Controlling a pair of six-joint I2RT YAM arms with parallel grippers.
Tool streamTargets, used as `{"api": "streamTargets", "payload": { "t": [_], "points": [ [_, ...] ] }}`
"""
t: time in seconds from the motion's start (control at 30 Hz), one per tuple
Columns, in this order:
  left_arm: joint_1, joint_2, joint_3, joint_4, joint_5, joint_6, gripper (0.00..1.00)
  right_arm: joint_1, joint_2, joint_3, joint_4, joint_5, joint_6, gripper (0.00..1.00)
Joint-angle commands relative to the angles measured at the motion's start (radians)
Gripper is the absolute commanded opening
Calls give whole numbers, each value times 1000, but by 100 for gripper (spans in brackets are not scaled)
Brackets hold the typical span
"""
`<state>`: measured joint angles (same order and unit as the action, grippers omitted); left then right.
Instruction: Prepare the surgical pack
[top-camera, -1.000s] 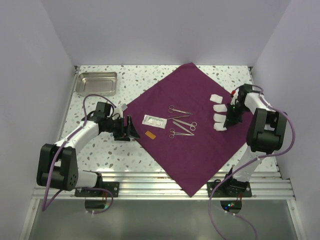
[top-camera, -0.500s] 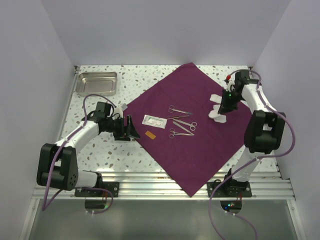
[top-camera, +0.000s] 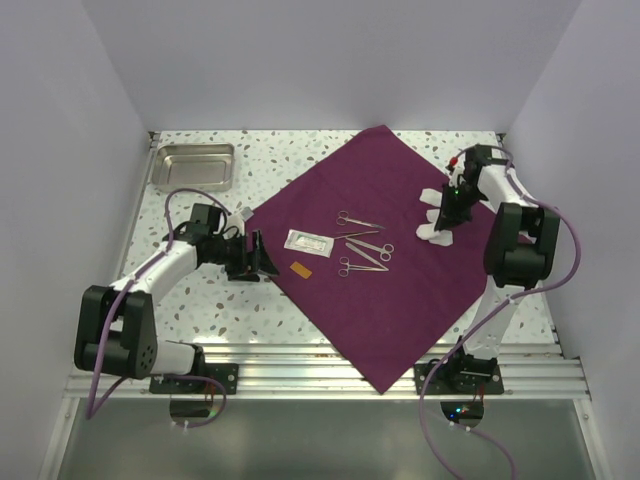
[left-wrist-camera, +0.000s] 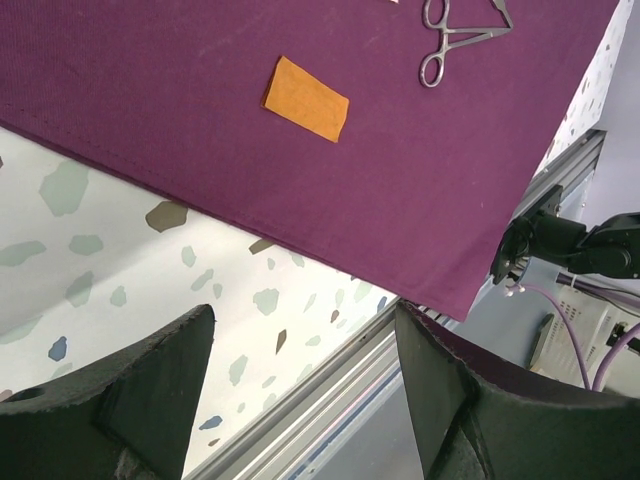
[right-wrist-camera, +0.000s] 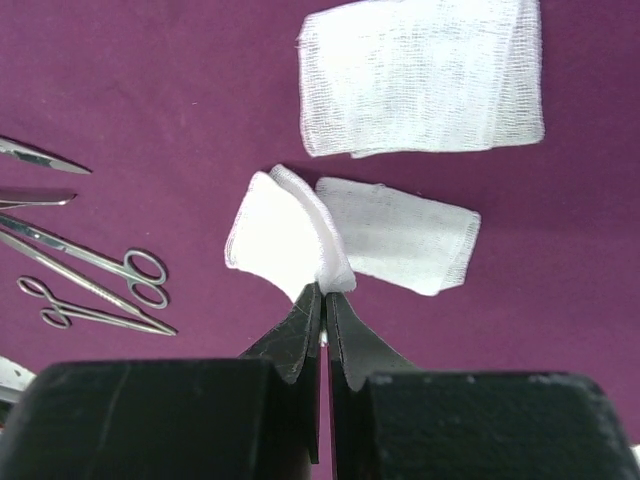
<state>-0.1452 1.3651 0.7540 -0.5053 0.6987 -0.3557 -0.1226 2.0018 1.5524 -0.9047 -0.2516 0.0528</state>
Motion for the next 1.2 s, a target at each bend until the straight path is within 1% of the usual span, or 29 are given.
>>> {"api": "streamTargets", "payload": {
  "t": [0.0, 0.27, 0.7, 0.93, 1.1, 1.17],
  "points": [
    [12, 17, 7, 19, -1, 4, 77, -17, -40, 25, 9, 25, -13, 0],
    [12, 43, 10, 42, 12, -6, 77, -55, -61, -11, 6, 34, -34, 0],
    [12, 49, 16, 36, 9, -3, 77, -64, -2, -2, 15, 25, -42, 0],
    [12, 55, 16, 39, 10, -6, 77, -65, 22, -2, 15, 66, -38, 0],
    [12, 58, 15, 42, 15, -9, 77, -63, 40, 12, 7, 74, -31, 6],
    [13, 58, 13, 42, 15, -9, 77, -63, 43, 11, 4, 86, -30, 7]
  ]
}}
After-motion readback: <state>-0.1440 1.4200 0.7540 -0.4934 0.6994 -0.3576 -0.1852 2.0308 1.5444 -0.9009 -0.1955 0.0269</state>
